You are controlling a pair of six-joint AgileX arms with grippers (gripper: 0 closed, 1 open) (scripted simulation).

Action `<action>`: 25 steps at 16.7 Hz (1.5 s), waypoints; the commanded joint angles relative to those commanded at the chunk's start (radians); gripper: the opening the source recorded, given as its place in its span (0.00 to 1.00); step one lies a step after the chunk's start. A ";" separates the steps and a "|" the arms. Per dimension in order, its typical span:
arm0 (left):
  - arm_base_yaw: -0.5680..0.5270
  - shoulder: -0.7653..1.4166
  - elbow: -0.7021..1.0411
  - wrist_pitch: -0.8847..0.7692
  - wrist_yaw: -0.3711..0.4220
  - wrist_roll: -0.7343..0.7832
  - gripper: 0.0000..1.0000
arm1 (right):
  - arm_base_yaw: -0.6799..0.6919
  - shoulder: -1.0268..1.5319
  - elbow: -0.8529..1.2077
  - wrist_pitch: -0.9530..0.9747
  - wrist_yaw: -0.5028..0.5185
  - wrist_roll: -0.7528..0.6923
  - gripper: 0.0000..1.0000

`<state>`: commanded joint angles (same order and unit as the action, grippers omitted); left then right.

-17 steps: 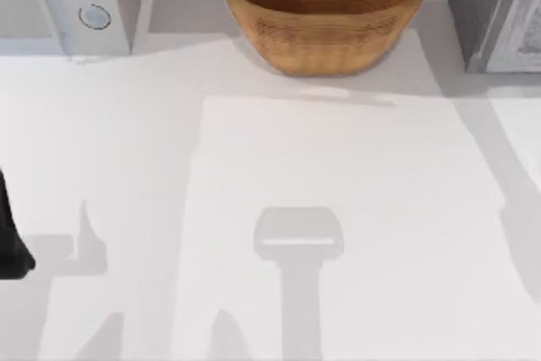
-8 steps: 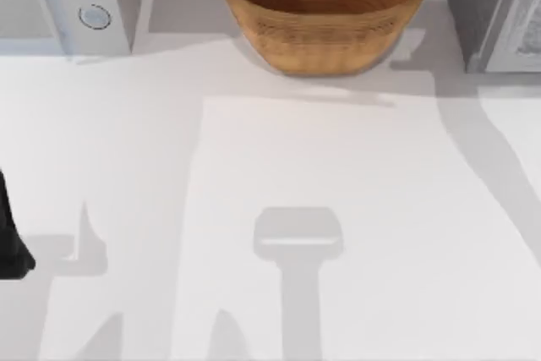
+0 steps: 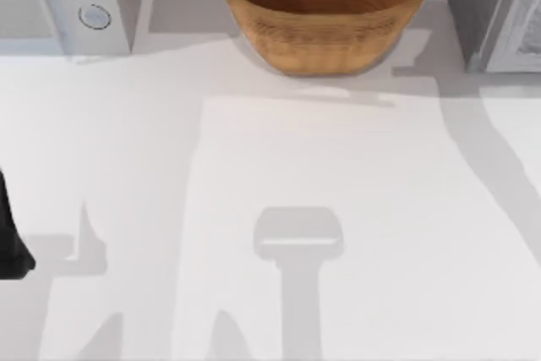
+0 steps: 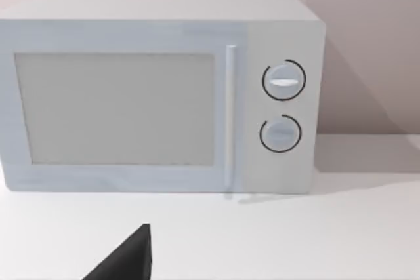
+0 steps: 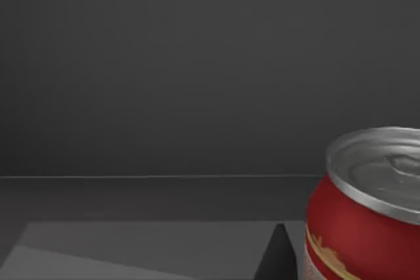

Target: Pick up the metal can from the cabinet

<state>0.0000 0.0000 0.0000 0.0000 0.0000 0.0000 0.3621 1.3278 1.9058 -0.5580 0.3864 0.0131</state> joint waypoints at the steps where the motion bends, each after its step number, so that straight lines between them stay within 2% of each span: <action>1: 0.000 0.000 0.000 0.000 0.000 0.000 1.00 | -0.006 -0.025 -0.032 0.011 -0.008 0.000 0.00; 4: 0.000 0.000 0.000 0.000 0.000 0.000 1.00 | -0.034 -0.131 -0.190 0.058 -0.040 -0.002 0.00; 7: 0.000 0.000 0.000 0.000 0.000 0.000 1.00 | -0.079 -0.293 -0.440 0.125 -0.087 -0.005 0.00; 15: 0.000 0.000 0.000 0.000 0.000 0.000 1.00 | -0.235 -0.871 -1.355 0.360 -0.250 -0.010 0.00; 18: 0.000 0.000 0.000 0.000 0.000 0.000 1.00 | -0.292 -1.077 -1.632 0.448 -0.310 -0.012 0.00; 21: 0.000 0.000 0.000 0.000 0.000 0.000 1.00 | -0.337 -1.238 -1.813 0.518 -0.359 -0.012 0.00; 25: 0.000 0.000 0.000 0.000 0.000 0.000 1.00 | -0.362 -1.328 -1.906 0.558 -0.386 -0.013 0.00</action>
<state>0.0000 0.0000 0.0000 0.0000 0.0000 0.0000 0.0000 0.0000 0.0000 0.0000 0.0000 0.0000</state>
